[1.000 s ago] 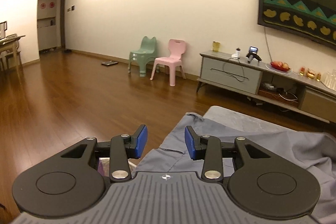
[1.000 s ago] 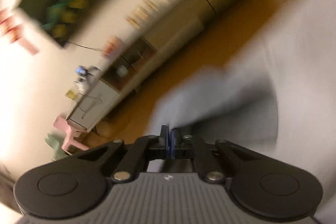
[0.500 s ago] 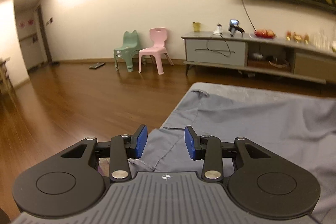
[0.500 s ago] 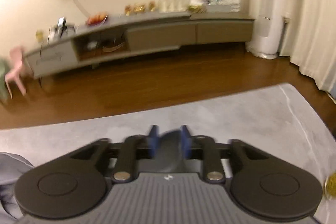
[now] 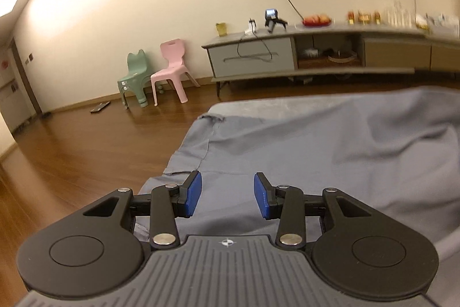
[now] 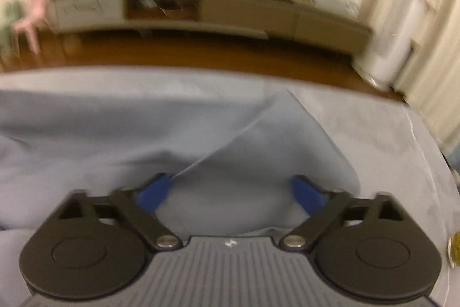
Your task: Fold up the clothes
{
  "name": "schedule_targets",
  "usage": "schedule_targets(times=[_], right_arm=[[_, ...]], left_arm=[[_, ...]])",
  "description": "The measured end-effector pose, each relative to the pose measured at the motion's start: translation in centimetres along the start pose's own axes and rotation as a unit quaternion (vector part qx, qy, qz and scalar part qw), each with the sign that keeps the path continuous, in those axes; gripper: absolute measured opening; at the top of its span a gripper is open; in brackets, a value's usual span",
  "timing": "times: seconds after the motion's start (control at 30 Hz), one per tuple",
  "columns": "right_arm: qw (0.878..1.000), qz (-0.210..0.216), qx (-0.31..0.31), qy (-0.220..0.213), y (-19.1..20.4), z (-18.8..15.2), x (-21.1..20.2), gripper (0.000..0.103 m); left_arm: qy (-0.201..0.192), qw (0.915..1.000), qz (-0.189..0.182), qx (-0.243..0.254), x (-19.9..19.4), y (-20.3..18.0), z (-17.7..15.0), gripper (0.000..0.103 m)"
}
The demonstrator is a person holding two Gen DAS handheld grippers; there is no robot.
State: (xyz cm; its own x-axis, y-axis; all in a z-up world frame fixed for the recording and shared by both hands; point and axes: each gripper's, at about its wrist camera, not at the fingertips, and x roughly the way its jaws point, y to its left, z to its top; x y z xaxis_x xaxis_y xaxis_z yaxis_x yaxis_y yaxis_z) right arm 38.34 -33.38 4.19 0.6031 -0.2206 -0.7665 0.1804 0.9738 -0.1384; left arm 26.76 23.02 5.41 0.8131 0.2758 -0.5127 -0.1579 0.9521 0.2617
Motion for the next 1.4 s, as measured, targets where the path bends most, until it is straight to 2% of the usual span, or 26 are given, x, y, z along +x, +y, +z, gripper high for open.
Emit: schedule_targets(times=[0.03,0.07,0.17,0.3,0.33,0.4,0.43,0.47,0.5,0.53,0.6,0.67,0.7,0.73,0.8,0.83,0.87,0.97,1.03,1.1,1.13,1.2,1.23,1.27,1.33,1.4], right_arm=[[1.0,-0.01,0.003,0.012,-0.4,0.1,0.9,0.012],[1.0,-0.014,0.006,0.013,-1.0,0.3,1.1,0.001],[0.999,-0.039,-0.006,-0.008,-3.5,1.2,-0.1,0.0],[0.99,-0.122,0.001,-0.067,-9.0,3.8,-3.8,0.0],[0.988,-0.132,0.015,-0.077,-10.3,4.5,-4.5,0.001],[0.991,-0.092,0.051,-0.079,-10.7,4.9,-5.2,0.015],[0.993,-0.065,0.059,-0.075,-10.1,4.9,-5.4,0.037],[0.996,-0.027,0.052,-0.065,-8.5,4.5,-5.4,0.076],[0.997,0.01,0.046,-0.054,-6.8,4.0,-5.0,0.088],[0.997,0.043,0.041,-0.043,-5.2,3.5,-4.5,0.093],[0.998,0.054,0.033,-0.016,-2.0,2.6,-2.5,0.093],[0.999,0.035,0.03,0.007,0.0,2.1,-0.3,0.093],[0.999,0.021,0.024,0.02,0.8,1.8,0.9,0.089],[0.999,-0.005,-0.001,0.031,1.4,1.5,1.9,0.063],[0.999,-0.026,-0.032,0.032,1.1,1.1,1.8,0.029],[0.998,-0.03,-0.044,0.031,0.6,1.2,1.4,0.019],[0.997,-0.025,-0.06,0.029,-0.1,1.5,0.6,0.014],[0.995,-0.035,-0.098,0.009,-2.5,3.0,-2.0,0.013],[0.993,-0.042,-0.107,-0.01,-5.6,4.9,-3.7,0.012],[0.983,-0.106,-0.143,-0.034,-8.0,6.5,-4.8,0.011],[0.972,-0.164,-0.163,-0.038,-9.2,7.0,-4.4,0.012],[0.943,-0.27,-0.188,-0.041,-11.5,7.6,-2.8,0.034],[0.932,-0.308,-0.19,-0.032,-12.4,7.4,-1.8,0.056],[0.928,-0.322,-0.187,-0.024,-12.9,6.9,-1.4,0.062],[0.951,-0.28,-0.12,-0.053,-13.6,5.7,-3.1,0.063],[0.967,-0.232,-0.07,-0.073,-14.0,3.7,-4.6,0.066]], left_arm=[[0.002,1.0,0.001,0.002,0.2,0.0,-0.1,0.043],[0.003,1.0,0.0,-0.003,0.4,0.3,0.0,0.043],[0.003,0.9998,-0.003,-0.02,0.6,1.1,0.3,0.043],[0.01,0.9984,-0.008,-0.056,0.7,2.0,0.6,0.043],[0.012,0.998,-0.008,-0.061,0.6,2.1,0.6,0.043],[0.013,0.9971,-0.009,-0.075,0.3,2.0,0.8,0.043],[0.014,0.9963,-0.011,-0.084,0.0,2.0,0.8,0.043],[0.014,0.9953,-0.016,-0.094,-0.2,1.9,0.8,0.043],[0.015,0.9944,-0.022,-0.102,-0.5,1.7,0.7,0.043],[0.017,0.9938,-0.027,-0.106,-0.8,1.5,0.6,0.043],[0.018,0.9943,-0.03,-0.101,-1.2,0.7,0.3,0.043],[0.015,0.9956,-0.03,-0.087,-1.4,0.2,0.3,0.043],[0.014,0.996,-0.029,-0.083,-1.4,0.1,0.3,0.043],[0.013,0.9962,-0.029,-0.081,-1.3,0.1,0.3,0.043],[0.012,0.9957,-0.03,-0.086,-1.3,0.7,0.3,0.043],[0.01,0.9953,-0.031,-0.091,-1.3,1.1,0.4,0.043],[0.008,0.9948,-0.033,-0.096,-1.4,1.6,0.4,0.043],[0.001,0.9921,-0.04,-0.119,-1.6,3.0,0.8,0.043],[0.0,0.9901,-0.04,-0.135,-1.7,3.9,0.9,0.043],[0.002,0.9884,-0.032,-0.148,-1.5,4.6,0.9,0.043],[0.006,0.9877,-0.026,-0.154,-1.2,4.9,0.9,0.043],[0.016,0.9861,-0.013,-0.165,-0.5,5.7,0.8,0.043],[0.02,0.9848,-0.005,-0.173,-0.4,6.3,0.7,0.043],[0.021,0.9827,0.003,-0.184,-0.4,7.2,0.6,0.043],[0.022,0.9781,0.019,-0.206,-0.5,9.0,0.3,0.043],[0.023,0.9724,0.037,-0.229,-0.9,10.9,-0.3,0.052]])
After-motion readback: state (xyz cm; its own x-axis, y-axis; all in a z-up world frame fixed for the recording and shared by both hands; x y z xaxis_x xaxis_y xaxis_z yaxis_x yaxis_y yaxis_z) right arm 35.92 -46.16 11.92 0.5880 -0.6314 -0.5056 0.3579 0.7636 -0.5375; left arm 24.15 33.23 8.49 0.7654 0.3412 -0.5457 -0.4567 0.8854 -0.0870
